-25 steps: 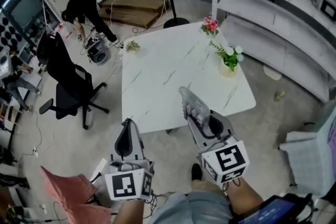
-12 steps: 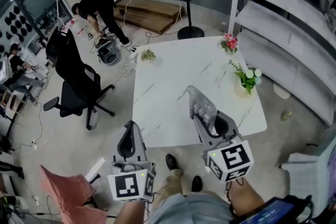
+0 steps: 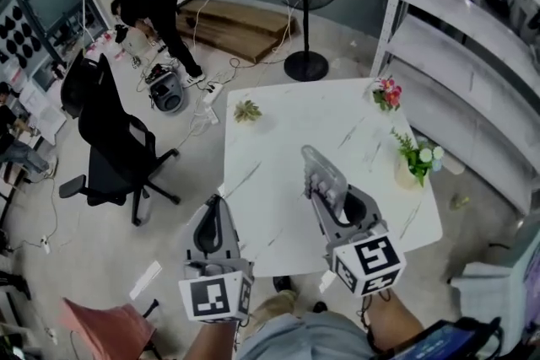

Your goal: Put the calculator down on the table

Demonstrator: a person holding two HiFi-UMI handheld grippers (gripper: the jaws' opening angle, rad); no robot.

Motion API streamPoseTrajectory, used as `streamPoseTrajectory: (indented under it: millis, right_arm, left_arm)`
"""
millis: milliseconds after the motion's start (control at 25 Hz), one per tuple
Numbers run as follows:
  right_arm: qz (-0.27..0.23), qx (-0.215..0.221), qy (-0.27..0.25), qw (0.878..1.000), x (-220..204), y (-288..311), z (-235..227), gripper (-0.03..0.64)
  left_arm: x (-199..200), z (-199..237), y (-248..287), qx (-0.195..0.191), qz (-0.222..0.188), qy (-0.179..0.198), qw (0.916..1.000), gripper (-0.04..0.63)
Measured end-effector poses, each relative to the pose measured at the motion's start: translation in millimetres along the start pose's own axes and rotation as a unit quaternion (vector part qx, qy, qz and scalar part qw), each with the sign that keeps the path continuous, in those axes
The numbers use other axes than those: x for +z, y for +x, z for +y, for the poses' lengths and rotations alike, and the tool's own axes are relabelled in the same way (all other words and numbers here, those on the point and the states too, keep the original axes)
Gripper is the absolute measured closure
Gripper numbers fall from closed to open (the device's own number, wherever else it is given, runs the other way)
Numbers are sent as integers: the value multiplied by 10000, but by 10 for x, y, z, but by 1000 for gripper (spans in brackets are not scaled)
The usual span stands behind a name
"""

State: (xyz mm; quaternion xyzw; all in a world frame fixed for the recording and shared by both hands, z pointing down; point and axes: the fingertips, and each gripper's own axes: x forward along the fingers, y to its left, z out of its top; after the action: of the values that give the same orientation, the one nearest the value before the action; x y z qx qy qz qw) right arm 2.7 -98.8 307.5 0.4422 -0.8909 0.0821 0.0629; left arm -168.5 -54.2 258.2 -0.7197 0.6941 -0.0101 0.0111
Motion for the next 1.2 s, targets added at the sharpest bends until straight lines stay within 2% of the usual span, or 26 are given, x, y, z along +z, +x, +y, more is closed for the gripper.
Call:
streamPoseTrajectory:
  millis: [320, 520, 800, 1200]
  right_arm:
    - [-214, -295, -137, 9992, 364, 618, -22, 469]
    - [-194, -399, -165, 9989, 453, 780, -75, 469]
    - [-29, -384, -32, 9993, 319, 1036, -260, 469]
    - [496, -353, 262, 9978, -144, 1281, -501, 469]
  left_arm:
    - [105, 401, 638, -312, -244, 12, 9992, 588]
    - [84, 464, 872, -431, -173, -55, 9989, 588]
    - [-51, 429, 1165, -471, 22, -79, 9989, 588]
    - [-421, 313, 1429, -490, 474, -115, 9976, 588]
